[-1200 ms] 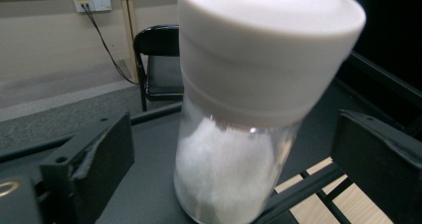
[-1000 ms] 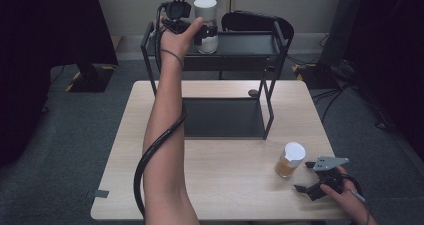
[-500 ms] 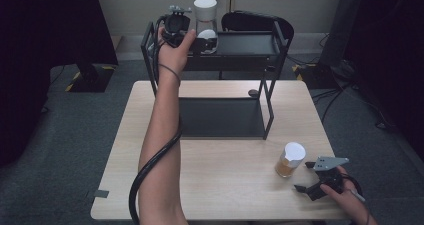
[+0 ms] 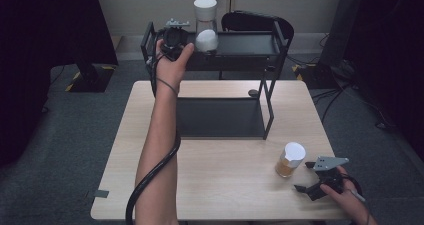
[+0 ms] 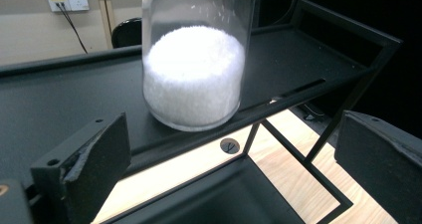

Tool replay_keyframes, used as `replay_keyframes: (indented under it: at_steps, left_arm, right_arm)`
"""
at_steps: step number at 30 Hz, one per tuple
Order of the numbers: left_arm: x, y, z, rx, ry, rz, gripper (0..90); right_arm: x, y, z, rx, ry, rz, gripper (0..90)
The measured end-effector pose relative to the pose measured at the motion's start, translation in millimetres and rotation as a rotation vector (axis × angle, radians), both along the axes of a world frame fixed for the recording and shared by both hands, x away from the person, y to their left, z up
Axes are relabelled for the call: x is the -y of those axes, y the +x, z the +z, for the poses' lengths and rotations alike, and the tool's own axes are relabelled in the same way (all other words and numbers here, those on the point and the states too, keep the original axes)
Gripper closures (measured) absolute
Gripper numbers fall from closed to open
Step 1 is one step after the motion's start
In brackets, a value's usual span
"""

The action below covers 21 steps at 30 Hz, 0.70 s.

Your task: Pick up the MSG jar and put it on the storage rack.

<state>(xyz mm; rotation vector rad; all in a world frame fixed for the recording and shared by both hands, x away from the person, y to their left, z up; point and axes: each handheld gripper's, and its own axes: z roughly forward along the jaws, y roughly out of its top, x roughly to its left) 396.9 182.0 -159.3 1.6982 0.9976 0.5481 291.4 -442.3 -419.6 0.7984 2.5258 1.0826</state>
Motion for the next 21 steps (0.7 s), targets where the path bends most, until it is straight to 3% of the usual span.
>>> replay_keyframes:
  at_steps: [13,21]
  left_arm:
    - [-7.4,-10.6,-26.6,0.004,-0.025,-0.025,0.7]
    - [-10.4,-13.9,-43.6,-0.003,-0.019,-0.039,0.7]
  right_arm:
    - [0.0,-0.1,-0.1,0.0,0.0,0.0,0.0]
    - [-0.3,-0.3,-0.1,0.0,0.0,-0.002,0.0]
